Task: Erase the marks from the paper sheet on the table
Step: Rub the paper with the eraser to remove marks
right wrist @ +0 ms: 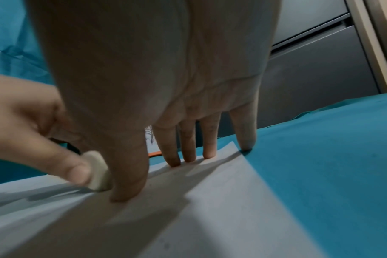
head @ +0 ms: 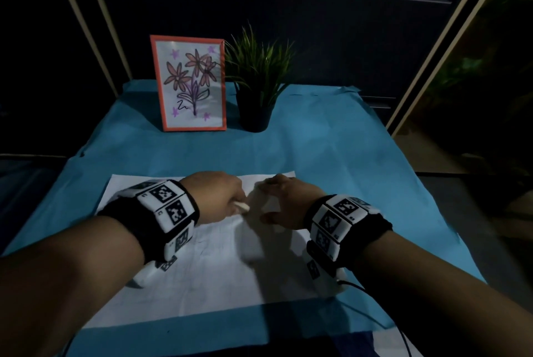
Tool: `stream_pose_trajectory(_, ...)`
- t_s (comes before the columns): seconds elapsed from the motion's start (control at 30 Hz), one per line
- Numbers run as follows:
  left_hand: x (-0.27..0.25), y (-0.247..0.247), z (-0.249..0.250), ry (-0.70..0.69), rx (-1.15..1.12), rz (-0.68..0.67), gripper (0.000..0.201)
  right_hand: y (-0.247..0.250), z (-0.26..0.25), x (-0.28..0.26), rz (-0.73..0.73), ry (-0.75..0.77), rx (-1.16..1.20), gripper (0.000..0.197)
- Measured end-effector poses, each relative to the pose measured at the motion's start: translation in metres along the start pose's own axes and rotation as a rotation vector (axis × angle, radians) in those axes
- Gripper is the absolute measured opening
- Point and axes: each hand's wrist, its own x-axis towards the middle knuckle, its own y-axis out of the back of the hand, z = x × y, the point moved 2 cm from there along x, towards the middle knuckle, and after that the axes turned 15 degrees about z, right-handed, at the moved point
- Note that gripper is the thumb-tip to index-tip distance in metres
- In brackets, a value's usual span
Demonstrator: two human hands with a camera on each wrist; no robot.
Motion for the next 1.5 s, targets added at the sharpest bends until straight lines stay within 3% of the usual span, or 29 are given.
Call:
stream_pose_trajectory(0.17, 0.008, 0.001, -0.001, 0.071, 0.003, 0.160, 0.025, 0.003, -0.001, -0.002, 0.000, 0.002, 0.001, 0.070)
stream_pose_trajectory(0.33, 0.001, 0.000, 0.004, -0.018, 0.044, -0.006, 0.025, 0.001, -0.001, -0.002, 0.002, -0.005, -0.005, 0.072)
stream_pose_trajectory(0.53, 0.008, 0.004, 0.001, 0.073, 0.003, 0.160, 0.025, 0.002, -0.002, -0.004, -0.010, -0.003, -0.005, 0.071)
stream_pose_trajectory(0.7, 0.000, 0.003, 0.006, -0.023, 0.045, -0.002, 0.025, 0.001, -0.001, -0.004, -0.033, -0.002, -0.025, 0.076)
stream_pose_trajectory(0.83, 0.009, 0.005, 0.007, 0.010, 0.059, 0.099, 0.023, 0.002, -0.002, -0.006, -0.057, -0.005, -0.031, 0.079)
stream_pose_trajectory(1.03, -0.007, -0.001, 0.011, -0.063, 0.042, -0.009, 0.018, 0.001, -0.003, -0.008, -0.064, -0.004, -0.036, 0.080)
stream_pose_trajectory(1.17, -0.006, 0.000, 0.008, -0.012, 0.000, 0.088, 0.022, 0.001, -0.003, -0.008, -0.066, -0.015, -0.040, 0.080)
stream_pose_trajectory(1.33, -0.016, -0.005, 0.012, -0.075, 0.037, -0.034, 0.022, 0.000, -0.003, -0.008, -0.058, -0.018, -0.034, 0.079)
stream_pose_trajectory(1.5, -0.014, -0.001, 0.006, 0.006, -0.013, 0.088, 0.028, 0.001, -0.002, -0.008, -0.053, -0.022, -0.010, 0.078)
